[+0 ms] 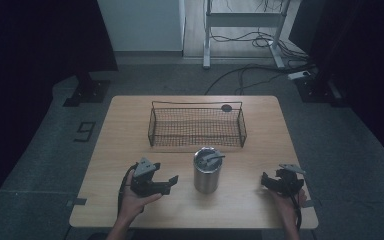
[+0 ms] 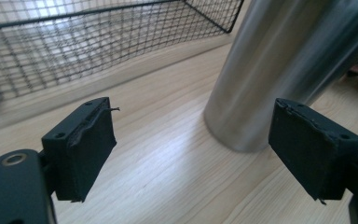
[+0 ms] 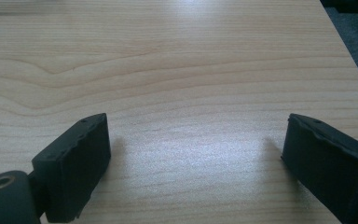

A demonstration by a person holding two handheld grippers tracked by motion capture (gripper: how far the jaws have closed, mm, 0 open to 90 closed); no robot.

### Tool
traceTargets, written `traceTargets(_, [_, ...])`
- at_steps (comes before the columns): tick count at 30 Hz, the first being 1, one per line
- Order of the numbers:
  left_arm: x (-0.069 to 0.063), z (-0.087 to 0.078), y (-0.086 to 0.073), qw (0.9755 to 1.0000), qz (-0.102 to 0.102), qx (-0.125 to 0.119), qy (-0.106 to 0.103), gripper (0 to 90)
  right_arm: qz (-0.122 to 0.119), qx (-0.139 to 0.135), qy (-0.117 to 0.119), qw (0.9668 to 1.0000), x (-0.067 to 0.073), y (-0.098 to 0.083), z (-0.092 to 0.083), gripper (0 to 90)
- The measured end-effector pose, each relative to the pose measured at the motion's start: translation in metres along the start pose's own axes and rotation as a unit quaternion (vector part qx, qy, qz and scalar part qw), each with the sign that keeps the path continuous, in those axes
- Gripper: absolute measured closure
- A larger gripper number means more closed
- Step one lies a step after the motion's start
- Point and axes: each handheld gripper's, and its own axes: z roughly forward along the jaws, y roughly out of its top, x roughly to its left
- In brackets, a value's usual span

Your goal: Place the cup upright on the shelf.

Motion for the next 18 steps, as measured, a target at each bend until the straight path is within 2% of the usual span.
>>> traceTargets(5, [-0.009,0.006,0.008,0.9999,0.011,0.001,-0.007,14.7,-0.001,0.000,0.000,1.0000,0.000,0.000,0.000,7.3])
traceTargets(13, [-0.024,0.018,0.013,0.9994,0.019,0.002,-0.028,14.6,0.000,0.000,0.000,1.0000,0.000,0.000,0.000,7.3])
traceTargets(18, [-0.037,0.028,0.016,0.9988,0.029,0.011,-0.038,14.1,0.001,-0.001,-0.001,1.0000,0.000,0.000,0.000,7.3])
